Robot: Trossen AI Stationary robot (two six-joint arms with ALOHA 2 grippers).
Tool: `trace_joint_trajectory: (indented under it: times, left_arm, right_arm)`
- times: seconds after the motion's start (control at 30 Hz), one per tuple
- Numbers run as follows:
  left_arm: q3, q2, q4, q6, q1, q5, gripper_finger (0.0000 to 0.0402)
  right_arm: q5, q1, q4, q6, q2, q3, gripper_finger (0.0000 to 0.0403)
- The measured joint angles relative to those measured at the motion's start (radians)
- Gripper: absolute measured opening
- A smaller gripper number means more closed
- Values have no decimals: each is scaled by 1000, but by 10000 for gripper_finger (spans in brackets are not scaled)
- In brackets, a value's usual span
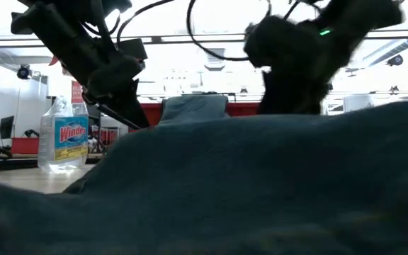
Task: Fold Laundry from Bin
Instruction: Fold the blue pants
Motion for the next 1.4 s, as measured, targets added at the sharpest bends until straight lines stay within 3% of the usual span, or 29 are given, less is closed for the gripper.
trace_joint_trajectory:
  times: [0.17,0.47,0.63,0.77,1.0,1.1,1.27,1.4]
  left_arm:
    - [0,0,4,-3,0,-1,231]
    - [0,0,19,-2,-1,12,231]
    - [0,0,31,54,-5,98,231]
    - [0,0,62,141,-37,238,231]
    - [0,0,59,130,-133,443,231]
    - [0,1,67,130,-193,432,231]
    - [0,34,152,108,-279,311,231]
    - [0,79,219,104,-316,304,234]
  right_arm:
    - [0,60,6,49,31,-18,10]
    - [50,60,2,94,71,-16,30]
    - [38,62,-14,101,14,-17,67]
    - [25,68,-73,111,-51,-17,111]
    - [3,121,-78,160,-110,-36,191]
    - [-5,140,-77,213,-99,-39,218]
    - [-47,152,-76,287,-53,-40,253]
    - [-67,153,-60,330,-17,-40,275]
